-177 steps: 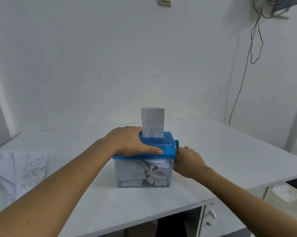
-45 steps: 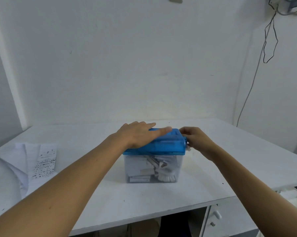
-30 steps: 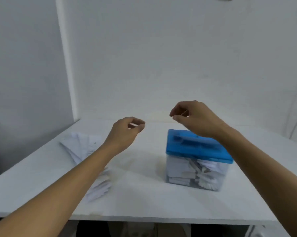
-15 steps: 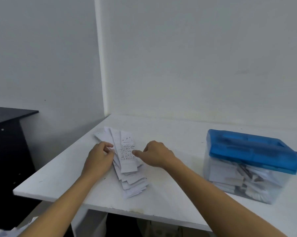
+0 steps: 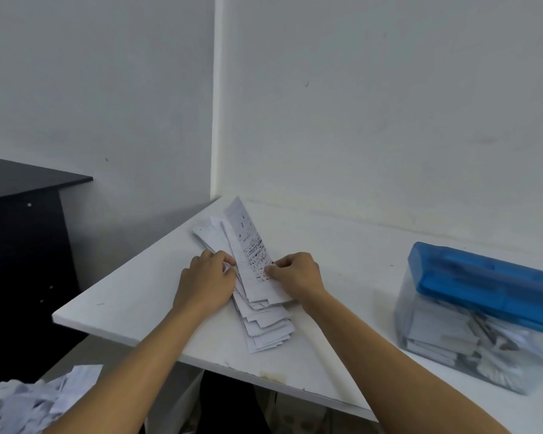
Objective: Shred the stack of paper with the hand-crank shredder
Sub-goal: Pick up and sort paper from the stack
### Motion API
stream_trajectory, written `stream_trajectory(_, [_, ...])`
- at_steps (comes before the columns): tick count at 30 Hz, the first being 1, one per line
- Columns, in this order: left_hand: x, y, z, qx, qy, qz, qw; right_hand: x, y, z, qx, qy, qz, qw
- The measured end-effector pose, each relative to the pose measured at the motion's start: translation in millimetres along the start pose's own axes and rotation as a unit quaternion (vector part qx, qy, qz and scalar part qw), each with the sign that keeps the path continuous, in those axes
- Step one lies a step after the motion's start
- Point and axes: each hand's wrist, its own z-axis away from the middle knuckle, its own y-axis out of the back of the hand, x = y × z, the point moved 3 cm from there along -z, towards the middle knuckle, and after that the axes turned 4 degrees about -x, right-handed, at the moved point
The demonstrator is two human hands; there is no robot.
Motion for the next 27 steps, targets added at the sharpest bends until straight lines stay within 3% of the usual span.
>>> stream_trajectory(9, [10.6, 6.0, -8.3, -0.034, 0.094, 0.034, 0.994, 0.0, -7.1, -1.6, -0.001, -0.005, -0.006, 1.0])
stream_trajectory(12, [12.6, 7.6, -12.0, -0.062, 0.13, 0.095, 0.985, -0.3, -7.1, -1.6, -0.004, -0.007, -0.021, 1.0])
stream_trajectory(17, [20.1, 14.2, -11.9, -0.043, 0.155, 0.2, 0.967, -3.8, -9.3, 0.3, -0.015, -0.023, -0.048, 0.998])
stream_trajectory(19, [23.7, 17.6, -11.2, -0.042, 0.138, 0.158, 0.977, -4.6, -10.9, 1.3, -0.02, -0.029, -0.053, 0.998])
stream_trajectory(23, [33.7, 26.7, -2.2, -0.033, 0.083, -0.068, 0.994, -5.3, -12.2, 3.3, -0.018, -0.034, -0.056, 0.998])
stream_trajectory(25, [36.2, 31.6, -0.1, -0.008, 0.074, -0.082, 0.994, -6.5, -12.5, 4.4, -0.018, -0.039, -0.073, 0.996])
stream_trajectory(27, [36.9, 33.4, -1.6, 0.004, 0.067, -0.026, 0.997, -7.6, -10.7, 3.7, -0.022, -0.037, -0.107, 0.993])
